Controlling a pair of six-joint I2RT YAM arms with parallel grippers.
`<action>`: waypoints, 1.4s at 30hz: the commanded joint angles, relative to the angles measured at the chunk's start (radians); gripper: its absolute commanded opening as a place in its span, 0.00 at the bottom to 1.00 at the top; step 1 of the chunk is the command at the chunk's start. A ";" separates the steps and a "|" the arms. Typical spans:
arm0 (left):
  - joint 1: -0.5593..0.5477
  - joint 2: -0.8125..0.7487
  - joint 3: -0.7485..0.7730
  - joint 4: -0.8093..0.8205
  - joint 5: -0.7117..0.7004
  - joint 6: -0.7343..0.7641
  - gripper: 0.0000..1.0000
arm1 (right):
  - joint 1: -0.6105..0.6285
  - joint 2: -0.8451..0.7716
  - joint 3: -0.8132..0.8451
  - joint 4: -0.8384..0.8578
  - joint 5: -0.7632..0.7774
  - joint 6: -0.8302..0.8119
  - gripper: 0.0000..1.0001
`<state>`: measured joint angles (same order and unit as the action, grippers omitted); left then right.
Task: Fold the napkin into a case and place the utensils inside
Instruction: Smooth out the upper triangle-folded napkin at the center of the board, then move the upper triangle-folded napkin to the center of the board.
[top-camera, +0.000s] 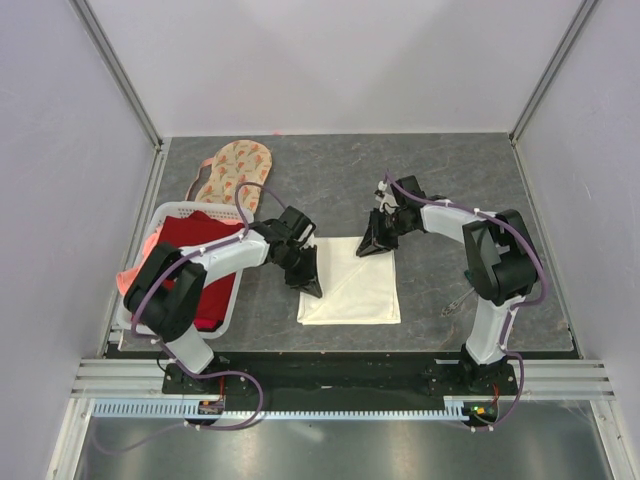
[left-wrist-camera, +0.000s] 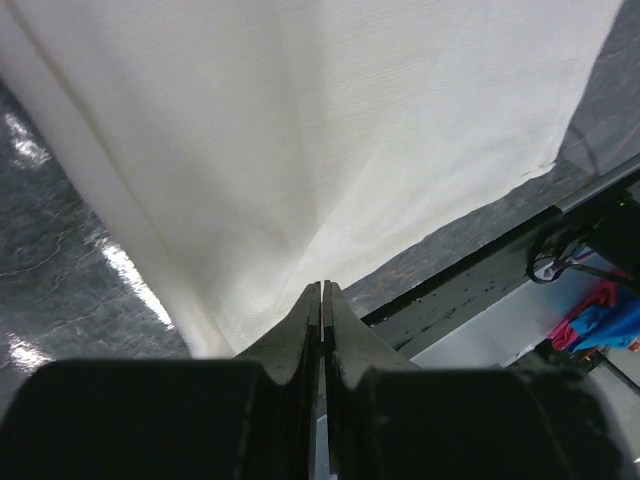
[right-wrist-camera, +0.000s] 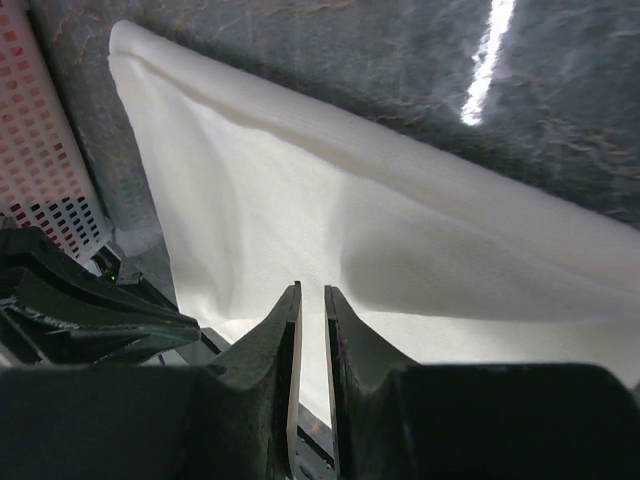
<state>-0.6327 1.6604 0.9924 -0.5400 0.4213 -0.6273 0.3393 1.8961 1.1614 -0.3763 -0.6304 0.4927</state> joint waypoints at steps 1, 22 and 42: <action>0.028 -0.045 -0.070 0.002 0.005 0.012 0.09 | -0.046 0.029 0.040 -0.003 0.011 -0.040 0.22; 0.033 -0.166 -0.114 -0.009 0.014 0.028 0.19 | -0.151 0.101 0.285 -0.202 0.170 -0.134 0.26; 0.277 -0.126 0.038 -0.048 0.082 0.038 0.33 | 0.125 -0.347 -0.228 -0.260 0.366 -0.037 0.46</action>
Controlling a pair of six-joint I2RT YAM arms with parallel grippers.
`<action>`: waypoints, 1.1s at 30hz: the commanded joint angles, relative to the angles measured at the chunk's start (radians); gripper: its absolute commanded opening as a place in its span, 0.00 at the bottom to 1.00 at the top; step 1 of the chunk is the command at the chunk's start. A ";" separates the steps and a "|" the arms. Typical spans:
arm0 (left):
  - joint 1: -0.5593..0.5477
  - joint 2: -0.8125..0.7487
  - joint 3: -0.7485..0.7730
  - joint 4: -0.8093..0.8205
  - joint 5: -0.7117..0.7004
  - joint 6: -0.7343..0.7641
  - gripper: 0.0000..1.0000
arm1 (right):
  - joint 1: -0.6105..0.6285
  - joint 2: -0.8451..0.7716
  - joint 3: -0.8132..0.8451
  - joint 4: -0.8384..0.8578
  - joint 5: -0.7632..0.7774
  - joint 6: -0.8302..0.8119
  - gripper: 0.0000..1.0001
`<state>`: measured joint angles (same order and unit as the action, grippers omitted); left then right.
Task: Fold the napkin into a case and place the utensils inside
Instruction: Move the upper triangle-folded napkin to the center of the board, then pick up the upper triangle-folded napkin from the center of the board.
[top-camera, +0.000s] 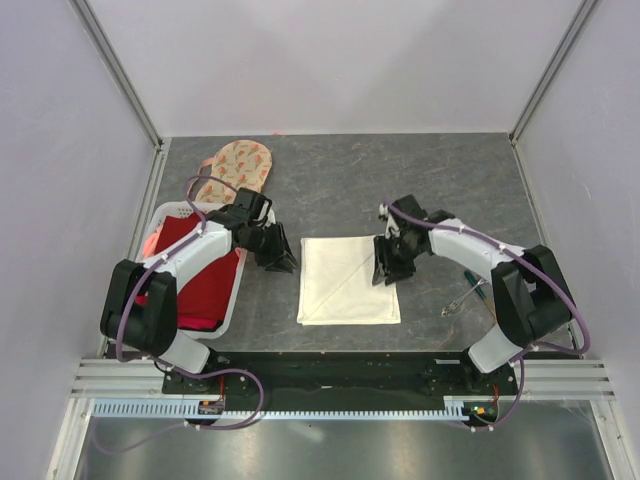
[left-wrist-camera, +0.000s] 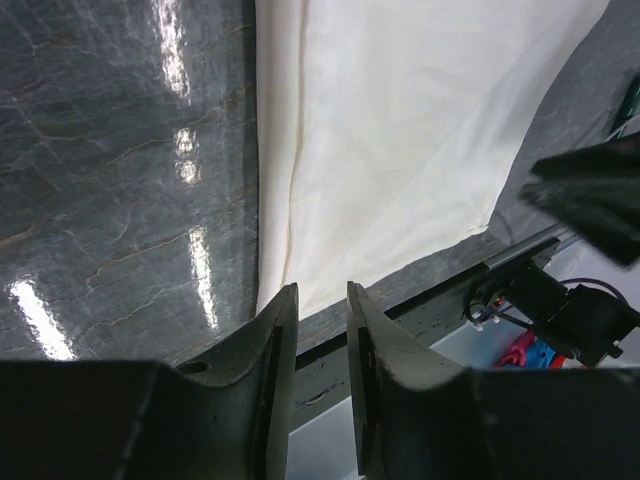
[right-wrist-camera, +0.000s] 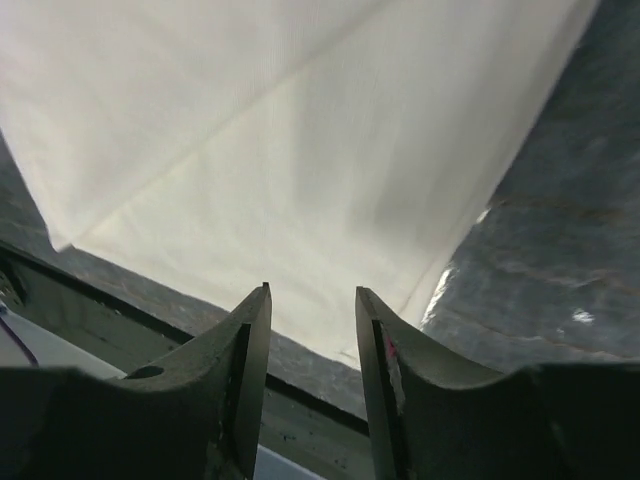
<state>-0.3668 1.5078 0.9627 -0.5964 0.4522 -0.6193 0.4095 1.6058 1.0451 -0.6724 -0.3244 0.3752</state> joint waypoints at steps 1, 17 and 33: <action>0.011 0.031 0.071 0.010 0.054 0.026 0.33 | 0.061 -0.067 -0.135 0.062 0.074 0.091 0.45; 0.017 -0.086 -0.041 0.027 0.069 -0.045 0.34 | -0.121 0.091 -0.044 -0.044 0.507 -0.012 0.41; 0.025 -0.192 -0.137 0.075 0.039 -0.168 0.33 | 0.652 0.022 0.190 -0.182 0.498 0.021 0.69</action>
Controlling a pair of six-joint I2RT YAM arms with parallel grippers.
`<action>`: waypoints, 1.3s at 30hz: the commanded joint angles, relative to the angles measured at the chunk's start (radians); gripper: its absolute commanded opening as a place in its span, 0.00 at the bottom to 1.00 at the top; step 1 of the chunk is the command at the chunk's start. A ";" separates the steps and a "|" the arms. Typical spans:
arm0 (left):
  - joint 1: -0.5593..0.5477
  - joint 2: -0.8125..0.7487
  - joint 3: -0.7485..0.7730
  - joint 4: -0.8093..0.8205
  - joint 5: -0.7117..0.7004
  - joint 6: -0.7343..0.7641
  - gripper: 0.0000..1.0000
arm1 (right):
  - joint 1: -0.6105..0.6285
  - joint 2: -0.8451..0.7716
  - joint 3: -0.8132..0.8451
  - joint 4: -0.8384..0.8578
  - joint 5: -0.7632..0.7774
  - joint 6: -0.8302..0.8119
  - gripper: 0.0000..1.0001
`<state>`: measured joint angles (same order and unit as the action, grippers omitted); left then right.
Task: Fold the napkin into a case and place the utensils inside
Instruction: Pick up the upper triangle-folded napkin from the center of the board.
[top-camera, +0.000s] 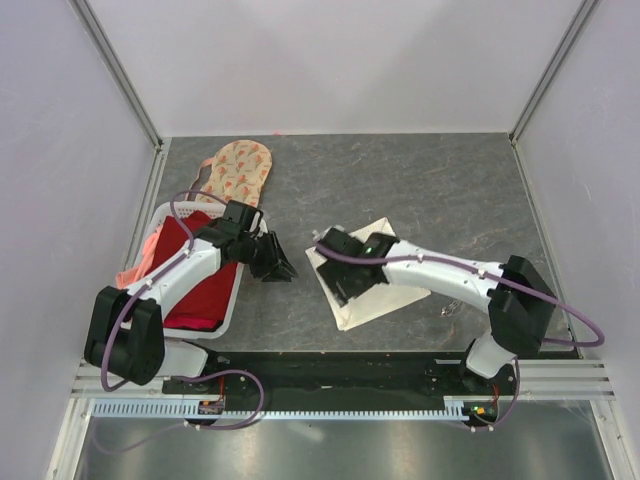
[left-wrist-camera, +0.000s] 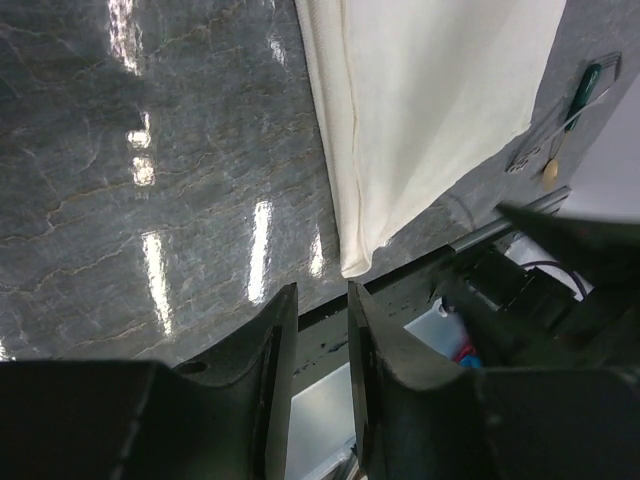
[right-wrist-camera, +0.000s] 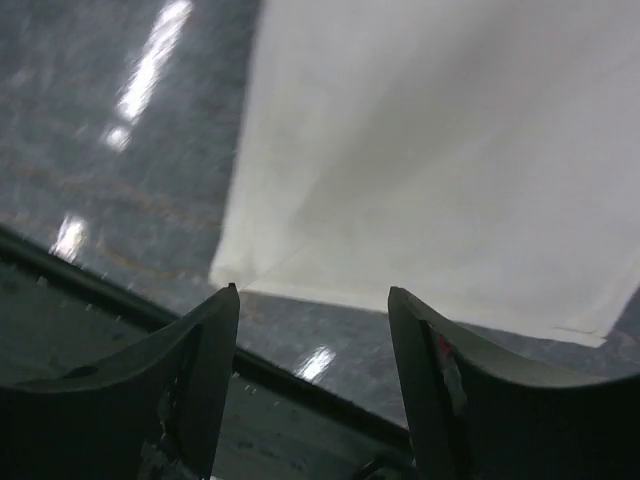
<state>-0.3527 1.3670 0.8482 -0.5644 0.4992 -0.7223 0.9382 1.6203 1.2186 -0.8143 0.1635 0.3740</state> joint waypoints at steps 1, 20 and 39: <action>0.011 -0.055 -0.034 0.044 -0.007 -0.071 0.33 | 0.143 0.032 0.013 -0.036 0.016 0.029 0.67; 0.026 -0.146 -0.092 0.026 0.027 -0.054 0.32 | 0.228 0.139 -0.062 0.141 -0.027 0.031 0.43; 0.047 -0.118 -0.090 0.026 0.045 -0.029 0.29 | 0.229 0.162 -0.155 0.168 -0.001 0.003 0.44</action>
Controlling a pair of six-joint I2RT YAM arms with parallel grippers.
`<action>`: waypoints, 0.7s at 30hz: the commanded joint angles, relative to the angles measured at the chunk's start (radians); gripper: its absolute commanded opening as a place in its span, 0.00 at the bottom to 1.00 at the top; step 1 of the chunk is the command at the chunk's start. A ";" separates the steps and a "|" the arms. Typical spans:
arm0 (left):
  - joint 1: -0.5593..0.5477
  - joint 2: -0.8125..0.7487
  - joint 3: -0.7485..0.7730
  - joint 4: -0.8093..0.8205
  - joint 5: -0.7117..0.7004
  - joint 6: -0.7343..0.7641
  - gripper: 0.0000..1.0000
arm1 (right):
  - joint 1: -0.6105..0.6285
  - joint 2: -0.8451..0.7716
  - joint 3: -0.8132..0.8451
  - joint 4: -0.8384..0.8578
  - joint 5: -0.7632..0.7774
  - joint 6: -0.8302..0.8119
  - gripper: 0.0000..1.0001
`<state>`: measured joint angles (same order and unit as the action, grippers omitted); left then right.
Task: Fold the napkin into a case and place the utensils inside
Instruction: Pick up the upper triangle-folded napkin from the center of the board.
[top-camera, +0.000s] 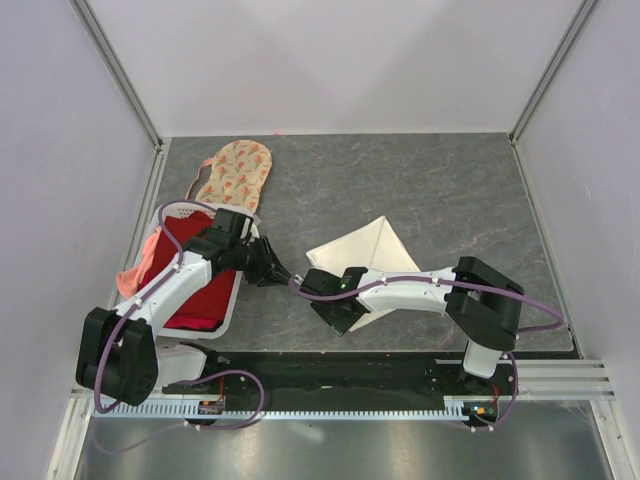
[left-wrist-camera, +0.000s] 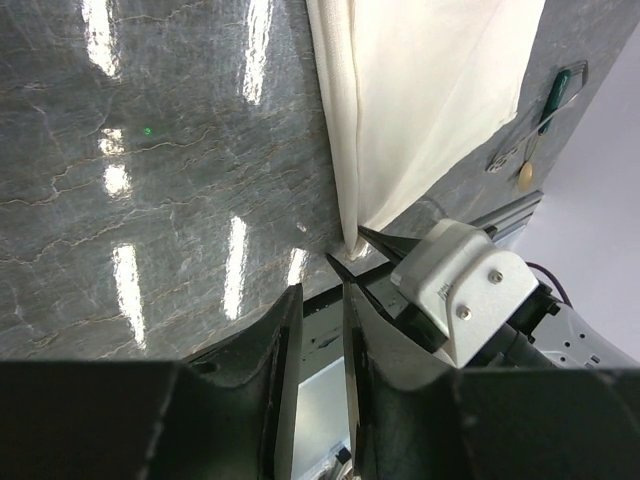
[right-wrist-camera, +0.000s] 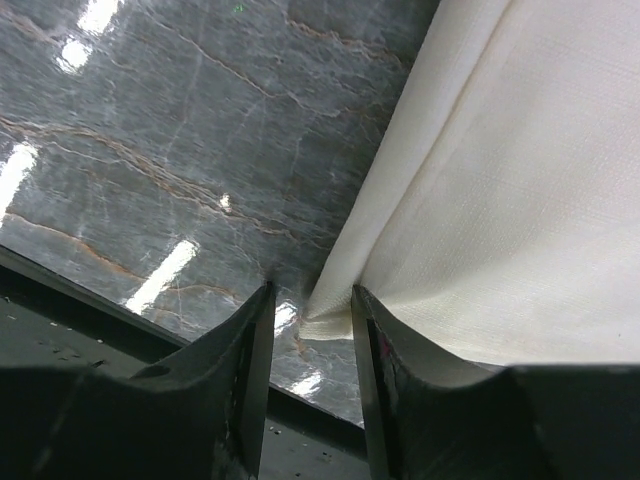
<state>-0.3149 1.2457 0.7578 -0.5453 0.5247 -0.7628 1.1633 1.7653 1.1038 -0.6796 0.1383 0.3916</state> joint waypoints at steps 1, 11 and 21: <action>0.013 0.001 -0.003 0.007 0.020 0.011 0.29 | 0.004 0.020 -0.053 0.043 0.026 -0.014 0.44; 0.022 0.004 -0.008 0.008 0.024 0.016 0.28 | 0.006 0.025 -0.035 0.026 0.047 -0.007 0.37; 0.028 0.029 -0.003 0.016 0.038 0.019 0.27 | 0.012 -0.108 0.133 -0.126 0.032 0.030 0.52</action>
<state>-0.2935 1.2636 0.7525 -0.5449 0.5320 -0.7624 1.1698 1.7302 1.1831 -0.7498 0.1619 0.3985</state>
